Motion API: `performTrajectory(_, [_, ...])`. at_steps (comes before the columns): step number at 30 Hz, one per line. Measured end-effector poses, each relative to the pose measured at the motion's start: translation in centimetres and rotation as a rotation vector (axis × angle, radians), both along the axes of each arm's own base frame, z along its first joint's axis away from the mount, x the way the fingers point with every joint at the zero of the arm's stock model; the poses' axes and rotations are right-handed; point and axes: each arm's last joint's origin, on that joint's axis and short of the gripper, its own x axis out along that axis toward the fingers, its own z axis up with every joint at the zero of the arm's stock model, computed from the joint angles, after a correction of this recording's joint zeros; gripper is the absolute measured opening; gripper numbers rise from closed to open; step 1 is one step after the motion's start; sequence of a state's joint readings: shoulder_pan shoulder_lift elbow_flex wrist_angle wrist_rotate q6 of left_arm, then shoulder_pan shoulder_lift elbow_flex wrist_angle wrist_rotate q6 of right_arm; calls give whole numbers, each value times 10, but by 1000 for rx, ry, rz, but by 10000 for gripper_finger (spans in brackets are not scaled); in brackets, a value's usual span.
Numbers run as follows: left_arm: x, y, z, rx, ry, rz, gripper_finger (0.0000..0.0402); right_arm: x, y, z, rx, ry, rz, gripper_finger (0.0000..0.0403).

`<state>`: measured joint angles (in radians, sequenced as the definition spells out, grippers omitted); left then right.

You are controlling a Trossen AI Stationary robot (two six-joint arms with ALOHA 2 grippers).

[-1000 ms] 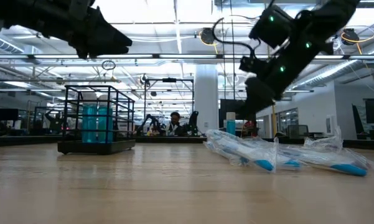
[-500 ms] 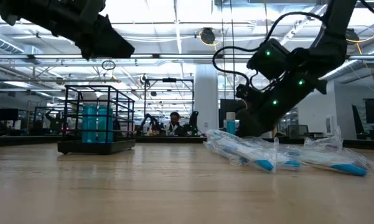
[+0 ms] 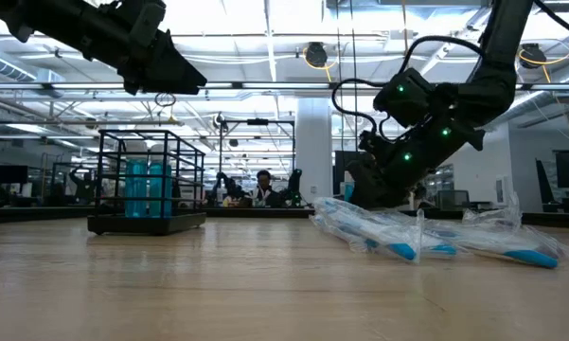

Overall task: Pick & Place toothbrushing station
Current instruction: Put the mouthwash bottle into the middle compartment of the mesh organizer

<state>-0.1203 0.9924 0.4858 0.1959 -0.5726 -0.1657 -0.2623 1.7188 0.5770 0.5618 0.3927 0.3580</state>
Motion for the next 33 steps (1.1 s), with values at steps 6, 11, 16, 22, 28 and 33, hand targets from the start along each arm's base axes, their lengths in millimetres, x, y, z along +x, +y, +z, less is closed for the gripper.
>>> performTrajectory(6, [0, 3, -1, -14, 16, -35, 200, -2, -11, -11, 2, 22, -38, 252])
performTrajectory(11, [0, 3, -3, -17, 36, -46, 200, -3, -16, -16, -5, 23, -54, 252])
performTrajectory(16, [0, 3, -5, -18, 51, -51, 200, -1, -17, -15, -32, 24, -30, 251])
performTrajectory(22, [0, 3, -5, -18, 50, -51, 200, 1, -18, -12, -45, -11, -25, 244])
performTrajectory(28, [0, 3, -5, -21, 49, -50, 200, 1, -17, -12, -46, -15, -24, 201])
performTrajectory(33, [0, 3, -5, -24, 47, -49, 200, 1, -18, -11, -69, -5, -6, 153])
